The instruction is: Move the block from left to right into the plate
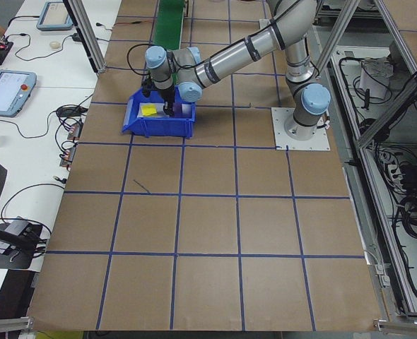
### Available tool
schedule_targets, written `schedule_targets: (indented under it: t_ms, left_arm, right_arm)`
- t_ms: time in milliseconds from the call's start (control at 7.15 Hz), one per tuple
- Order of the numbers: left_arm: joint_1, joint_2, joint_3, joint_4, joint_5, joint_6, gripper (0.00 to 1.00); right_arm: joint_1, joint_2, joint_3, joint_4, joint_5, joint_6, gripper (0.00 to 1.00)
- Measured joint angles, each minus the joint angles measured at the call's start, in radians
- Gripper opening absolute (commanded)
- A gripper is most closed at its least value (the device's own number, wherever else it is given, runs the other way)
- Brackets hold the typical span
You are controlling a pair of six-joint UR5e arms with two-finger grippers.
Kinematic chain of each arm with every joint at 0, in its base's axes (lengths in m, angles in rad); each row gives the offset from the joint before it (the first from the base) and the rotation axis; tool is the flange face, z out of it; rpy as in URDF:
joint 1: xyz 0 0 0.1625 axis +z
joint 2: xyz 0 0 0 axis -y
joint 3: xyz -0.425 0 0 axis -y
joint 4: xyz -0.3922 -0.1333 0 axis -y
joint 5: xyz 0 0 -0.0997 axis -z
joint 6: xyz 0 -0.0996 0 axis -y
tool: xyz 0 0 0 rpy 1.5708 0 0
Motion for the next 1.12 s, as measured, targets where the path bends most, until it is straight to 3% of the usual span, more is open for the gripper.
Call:
schedule_targets:
  t_ms: [420,559,1119]
  left_arm:
    - [-0.036,0.033,0.209,-0.224,0.015,-0.035,0.22]
    - [-0.079,0.033,0.261,-0.230,0.015,-0.061,0.22]
    - [-0.269,-0.071,0.296,-0.004,-0.007,-0.272,0.29]
  right_arm:
    - [0.000,0.001,-0.001,-0.002,-0.001,0.000,1.00]
    - [0.000,0.001,0.000,-0.002,-0.001,0.000,1.00]
    - [0.000,0.000,0.000,-0.003,-0.002,0.000,1.00]
